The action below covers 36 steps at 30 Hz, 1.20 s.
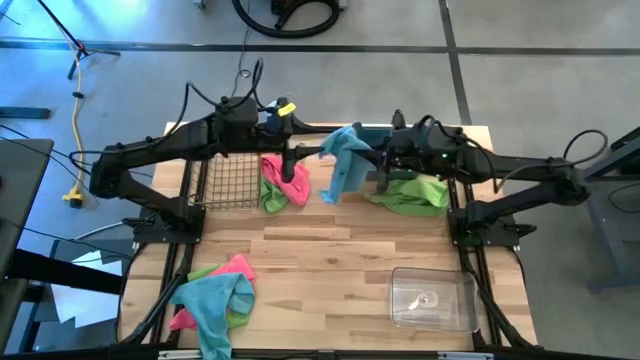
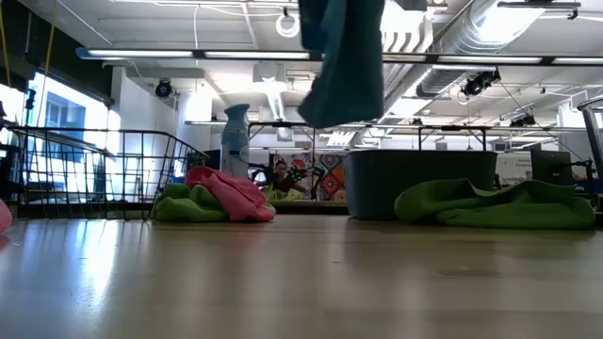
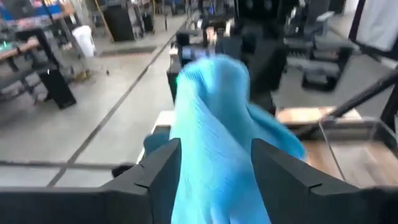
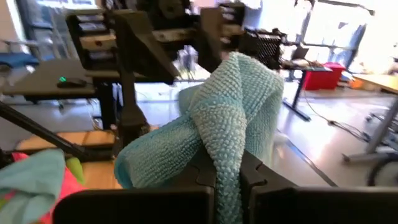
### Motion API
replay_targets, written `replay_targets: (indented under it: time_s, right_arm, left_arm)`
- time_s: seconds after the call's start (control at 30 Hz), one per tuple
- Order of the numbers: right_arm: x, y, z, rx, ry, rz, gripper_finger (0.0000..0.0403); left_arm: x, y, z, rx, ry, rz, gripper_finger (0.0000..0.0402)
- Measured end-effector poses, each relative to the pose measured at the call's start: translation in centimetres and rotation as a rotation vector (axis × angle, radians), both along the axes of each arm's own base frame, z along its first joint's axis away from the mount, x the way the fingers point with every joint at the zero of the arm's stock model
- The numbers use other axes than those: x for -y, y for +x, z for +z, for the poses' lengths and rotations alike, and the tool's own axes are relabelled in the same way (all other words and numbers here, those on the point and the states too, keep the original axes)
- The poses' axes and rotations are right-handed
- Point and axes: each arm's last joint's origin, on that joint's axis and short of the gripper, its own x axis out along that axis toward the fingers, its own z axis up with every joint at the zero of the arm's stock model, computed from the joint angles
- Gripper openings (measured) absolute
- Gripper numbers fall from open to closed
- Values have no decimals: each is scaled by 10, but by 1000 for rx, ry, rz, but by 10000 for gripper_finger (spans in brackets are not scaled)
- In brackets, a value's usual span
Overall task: Sort microfiber towel by color & place in baskets
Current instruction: Put the top blue towel into the blue bin
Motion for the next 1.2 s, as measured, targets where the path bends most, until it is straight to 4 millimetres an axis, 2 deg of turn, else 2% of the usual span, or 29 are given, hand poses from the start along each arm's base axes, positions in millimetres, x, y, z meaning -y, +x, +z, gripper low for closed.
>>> replay_targets:
  time_s: [0.33, 0.5, 0.7, 0.93, 1.07, 1.2]
  right_arm:
    - [2, -55, 12, -58, 24, -68, 1]
    - [0, -83, 15, -77, 29, -117, 0]
    - [-3, -109, 16, -86, 50, -139, 0]
    - [-5, -124, 16, -86, 85, -137, 0]
    - [-5, -123, 16, -92, 76, -136, 0]
    - [-3, -115, 19, -79, -9, -164, 0]
  left_arm:
    - [4, -44, 0, -122, -123, 76, 200]
    - [5, -60, -16, -102, -172, 109, 200]
    - [7, -72, -36, 29, -218, 126, 200]
    - [7, -77, -54, 108, -261, 138, 200]
    - [7, -77, -55, 108, -267, 140, 200]
    - [7, -77, -54, 120, -231, 158, 200]
